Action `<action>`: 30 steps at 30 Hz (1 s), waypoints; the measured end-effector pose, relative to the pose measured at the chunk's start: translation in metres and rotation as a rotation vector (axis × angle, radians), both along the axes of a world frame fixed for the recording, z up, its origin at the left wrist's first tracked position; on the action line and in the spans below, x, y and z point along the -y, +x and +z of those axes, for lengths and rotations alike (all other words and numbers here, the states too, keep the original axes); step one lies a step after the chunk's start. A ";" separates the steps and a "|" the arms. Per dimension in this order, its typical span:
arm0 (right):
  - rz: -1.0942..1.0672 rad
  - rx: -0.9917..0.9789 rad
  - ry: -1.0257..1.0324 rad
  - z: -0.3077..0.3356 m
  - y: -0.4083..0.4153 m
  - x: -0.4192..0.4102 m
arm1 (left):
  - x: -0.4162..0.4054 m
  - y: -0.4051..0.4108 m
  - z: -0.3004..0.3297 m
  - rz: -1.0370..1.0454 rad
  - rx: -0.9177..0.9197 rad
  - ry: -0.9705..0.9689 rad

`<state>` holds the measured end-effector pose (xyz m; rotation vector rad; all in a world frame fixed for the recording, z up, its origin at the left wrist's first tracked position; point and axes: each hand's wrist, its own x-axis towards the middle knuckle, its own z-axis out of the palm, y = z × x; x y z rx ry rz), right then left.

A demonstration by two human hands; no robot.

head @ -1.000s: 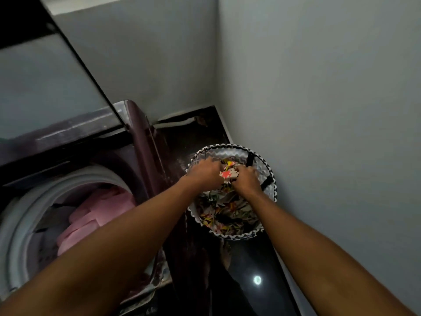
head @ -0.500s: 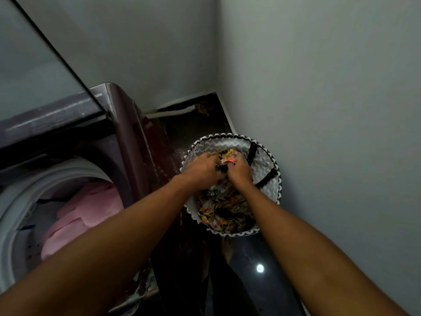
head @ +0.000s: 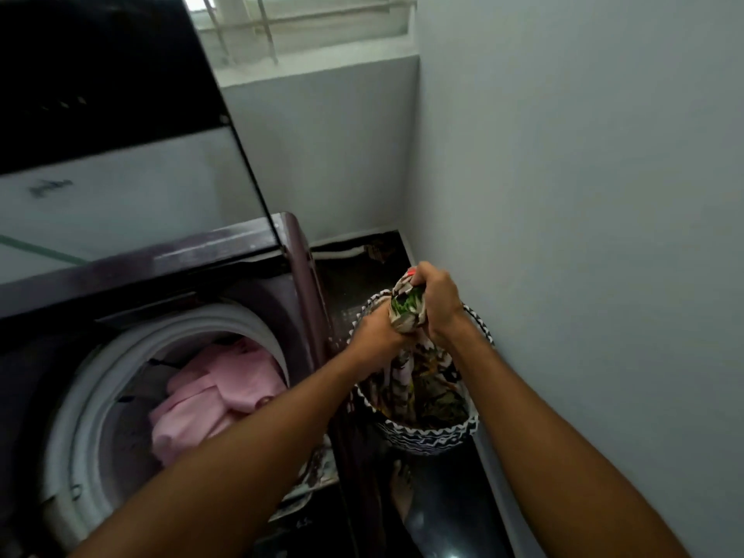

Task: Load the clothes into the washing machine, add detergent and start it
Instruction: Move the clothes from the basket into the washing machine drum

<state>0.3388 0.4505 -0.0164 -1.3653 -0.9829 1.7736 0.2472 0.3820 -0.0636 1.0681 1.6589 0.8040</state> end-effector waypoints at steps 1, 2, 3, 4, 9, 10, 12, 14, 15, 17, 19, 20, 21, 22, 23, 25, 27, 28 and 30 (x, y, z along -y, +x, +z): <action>0.021 -0.004 0.009 0.005 -0.002 0.004 | 0.005 -0.003 0.008 -0.017 -0.028 0.023; 0.046 -0.010 0.003 0.011 -0.005 0.009 | 0.010 -0.008 0.015 -0.031 -0.060 0.035; 0.081 -0.034 -0.022 0.014 -0.006 0.013 | 0.015 -0.013 0.023 -0.044 -0.086 0.034; 0.127 -0.062 -0.050 0.015 -0.005 0.015 | 0.020 -0.018 0.029 -0.054 -0.113 0.026; 0.126 0.095 -0.019 0.000 0.007 0.017 | 0.040 -0.035 0.045 -0.055 -0.153 0.048; 0.203 0.283 0.043 -0.010 0.013 0.017 | 0.044 -0.036 0.047 -0.040 -0.152 0.055; 0.607 0.631 0.149 -0.028 0.025 0.024 | 0.048 -0.037 0.050 -0.003 -0.137 0.066; 1.000 0.776 0.125 -0.056 0.037 0.035 | 0.054 -0.038 0.054 0.036 -0.100 0.079; 1.066 0.798 0.084 -0.062 0.039 0.042 | 0.056 -0.039 0.055 0.046 -0.086 0.083; 0.954 0.769 0.000 -0.060 0.037 0.051 | 0.060 -0.041 0.055 0.050 -0.081 0.073; 0.793 0.775 0.019 -0.048 0.034 0.054 | 0.064 -0.045 0.054 0.065 -0.081 0.052; 0.752 0.808 0.082 -0.040 0.031 0.053 | 0.065 -0.048 0.053 0.072 -0.080 0.037; 0.715 0.790 0.137 -0.034 0.030 0.048 | 0.065 -0.050 0.052 0.076 -0.078 0.023; 0.683 0.761 0.185 -0.022 0.026 0.042 | 0.065 -0.052 0.053 0.082 -0.074 0.011; 0.646 0.750 0.203 -0.011 0.021 0.036 | 0.066 -0.054 0.054 0.091 -0.066 0.008; 0.597 0.742 0.137 0.014 0.011 0.022 | 0.068 -0.057 0.055 0.101 -0.042 0.021; 0.598 0.646 0.120 0.042 0.000 0.010 | 0.070 -0.059 0.058 0.104 -0.030 0.050; 0.584 0.564 0.144 0.055 -0.006 0.009 | 0.072 -0.059 0.061 0.120 0.001 0.071; 0.555 0.454 0.111 0.075 -0.021 0.005 | 0.077 -0.063 0.070 0.164 0.166 0.144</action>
